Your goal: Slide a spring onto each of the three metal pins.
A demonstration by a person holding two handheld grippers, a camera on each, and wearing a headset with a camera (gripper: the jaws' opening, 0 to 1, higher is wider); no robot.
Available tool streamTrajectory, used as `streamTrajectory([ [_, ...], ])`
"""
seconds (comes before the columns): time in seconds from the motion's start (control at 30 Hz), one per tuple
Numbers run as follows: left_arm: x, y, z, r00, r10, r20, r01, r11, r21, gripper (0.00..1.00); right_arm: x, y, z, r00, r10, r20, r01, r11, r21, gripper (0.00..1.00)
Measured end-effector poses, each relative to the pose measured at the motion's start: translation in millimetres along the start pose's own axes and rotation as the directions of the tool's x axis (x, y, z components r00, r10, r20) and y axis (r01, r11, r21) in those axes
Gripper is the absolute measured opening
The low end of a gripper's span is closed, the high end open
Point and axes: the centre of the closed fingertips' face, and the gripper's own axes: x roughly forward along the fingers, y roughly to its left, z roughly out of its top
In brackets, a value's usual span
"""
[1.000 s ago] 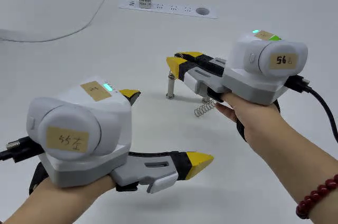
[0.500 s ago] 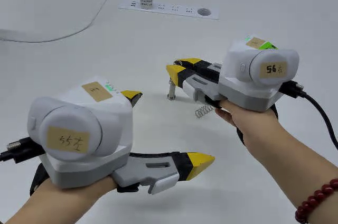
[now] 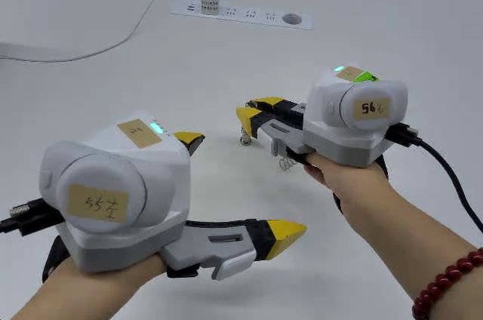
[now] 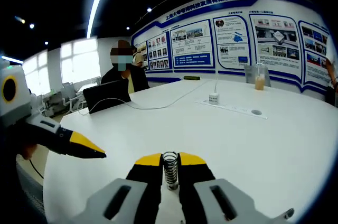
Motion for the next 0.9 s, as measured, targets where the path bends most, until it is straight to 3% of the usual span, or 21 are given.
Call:
streamTrajectory([
  [0.5,-0.7,2.8,-0.3,1.0,0.009,0.0,-0.009,1.0,0.0,0.95,3.3,-1.4,-18.2,0.9978,-0.018,-0.064,0.02,1.0,0.024,0.12],
  [0.77,-1.1,3.9,-0.3,0.9999,0.012,0.003,-0.012,1.0,0.002,0.92,2.7,0.4,-18.6,0.9977,-0.007,-0.067,0.009,1.0,0.026,0.12],
  [0.9,-0.9,4.0,-0.9,0.9999,0.014,0.0,-0.014,1.0,0.006,0.92,2.2,4.0,-15.8,0.9982,0.013,-0.059,-0.008,0.997,0.077,0.18],
])
